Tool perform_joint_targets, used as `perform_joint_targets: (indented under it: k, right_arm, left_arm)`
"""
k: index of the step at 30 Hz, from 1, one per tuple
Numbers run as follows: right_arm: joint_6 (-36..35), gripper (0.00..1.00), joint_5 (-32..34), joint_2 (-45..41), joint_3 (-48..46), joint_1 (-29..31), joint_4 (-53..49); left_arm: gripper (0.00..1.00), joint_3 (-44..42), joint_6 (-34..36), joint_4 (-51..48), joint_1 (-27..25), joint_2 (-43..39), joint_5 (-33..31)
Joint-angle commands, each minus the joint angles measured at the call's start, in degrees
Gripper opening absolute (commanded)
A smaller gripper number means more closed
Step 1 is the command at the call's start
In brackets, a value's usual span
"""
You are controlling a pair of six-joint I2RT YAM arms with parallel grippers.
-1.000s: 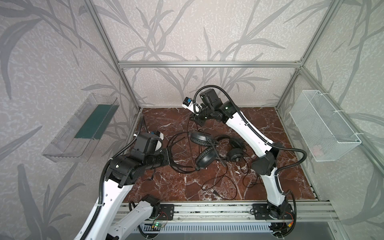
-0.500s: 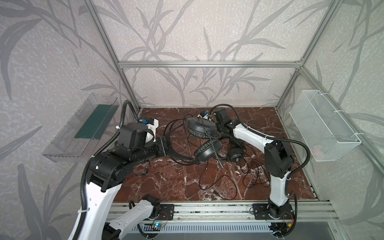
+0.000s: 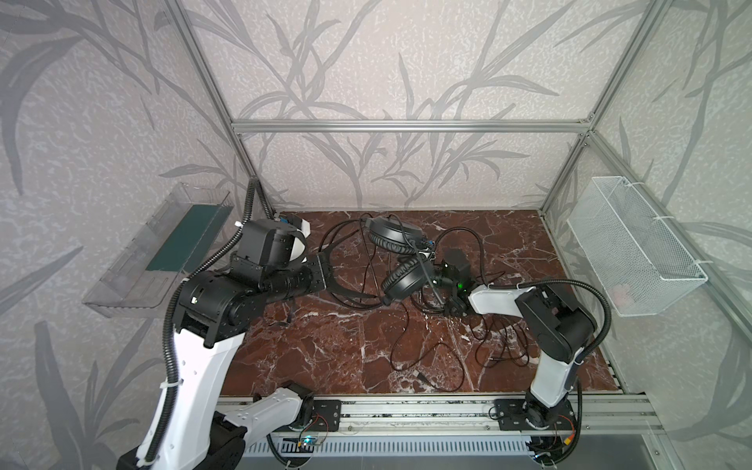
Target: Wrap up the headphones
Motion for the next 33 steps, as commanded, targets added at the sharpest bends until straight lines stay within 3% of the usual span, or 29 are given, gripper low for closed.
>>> perform_joint_targets:
  k: [1,7,11,18,23,28,32,33]
  right_arm:
    - [3.52,0.83,2.36,0.31,-2.13,4.56,17.69]
    - [-1.36,0.83,8.81,1.07,-0.79,11.71,15.91]
    - [-2.04,0.82,14.29,5.85,2.83,13.33,14.22]
    - [-5.96,0.72,18.25,12.45,8.27,17.55,9.45]
    - [-6.79,0.5,23.05,16.19,8.63,18.0,9.82]
    - [-7.21,0.17,24.15,17.57,6.23,18.08,10.49]
    - [-6.63,0.0,25.38,15.7,0.4,18.56,13.55]
    - [-6.72,0.0,25.88,14.55,-1.53,18.98,13.93]
  left_arm:
    - [0.0,3.47,-0.27,0.79,-0.02,0.09,-0.03]
    - [0.0,4.54,-0.36,0.67,-0.06,1.67,-0.13]
    - [0.0,5.37,-0.34,0.68,-0.09,2.21,-0.45]
    - [0.0,6.43,-0.75,0.85,-0.08,2.81,-0.79]
    - [0.0,7.59,-0.94,0.68,-0.12,3.0,-1.53]
    - [0.0,8.92,-0.68,-0.06,-0.09,3.26,-4.58]
    - [0.0,10.39,0.46,-0.49,0.21,4.21,-9.19]
    - [0.0,10.6,1.01,-0.24,0.7,4.55,-10.75]
